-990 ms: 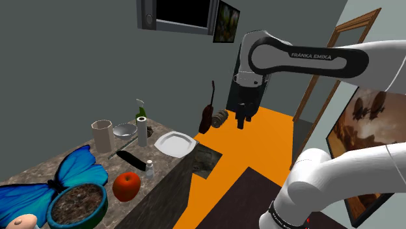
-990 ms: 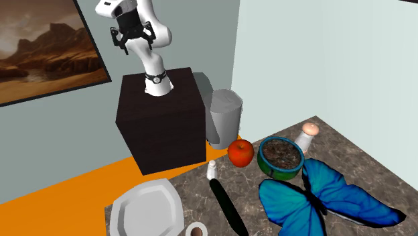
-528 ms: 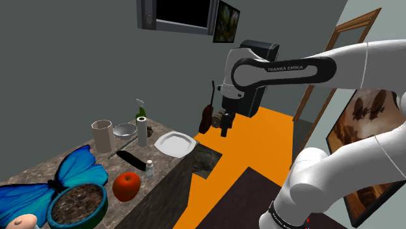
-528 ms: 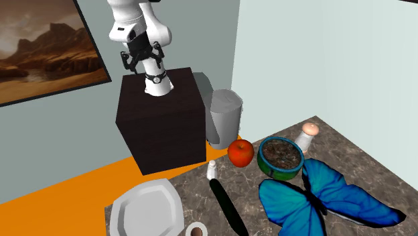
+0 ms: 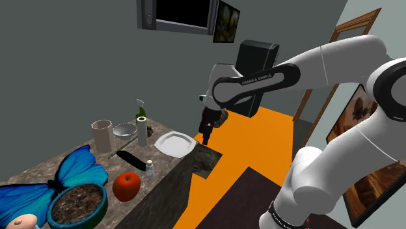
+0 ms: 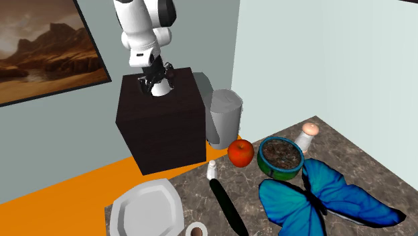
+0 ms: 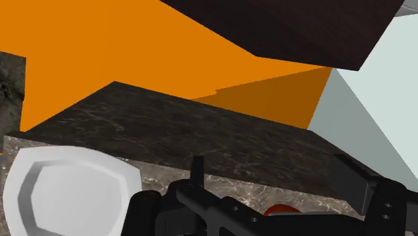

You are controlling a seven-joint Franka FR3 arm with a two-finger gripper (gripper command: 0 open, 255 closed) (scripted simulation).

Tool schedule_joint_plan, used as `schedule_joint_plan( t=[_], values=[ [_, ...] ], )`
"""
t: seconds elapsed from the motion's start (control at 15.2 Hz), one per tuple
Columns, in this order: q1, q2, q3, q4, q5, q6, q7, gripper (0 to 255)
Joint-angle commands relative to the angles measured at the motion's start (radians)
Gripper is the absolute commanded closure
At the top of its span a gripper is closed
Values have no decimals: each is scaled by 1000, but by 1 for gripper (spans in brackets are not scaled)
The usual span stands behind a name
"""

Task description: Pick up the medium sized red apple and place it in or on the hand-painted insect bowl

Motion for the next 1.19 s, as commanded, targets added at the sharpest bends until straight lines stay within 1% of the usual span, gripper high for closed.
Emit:
schedule_joint_plan(
  t=[0.0, 0.33, 0.66, 0.86, 1.12],
  values=[
    [29, 64, -4, 13, 29, 76, -53, 0],
    [99, 225, -7, 63, 123, 236, -201, 0],
    [157, 384, 9, 141, 246, 360, -369, 0],
    [177, 476, 34, 200, 324, 417, -474, 0],
    [190, 592, 82, 289, 418, 477, -608, 0]
  ],
)
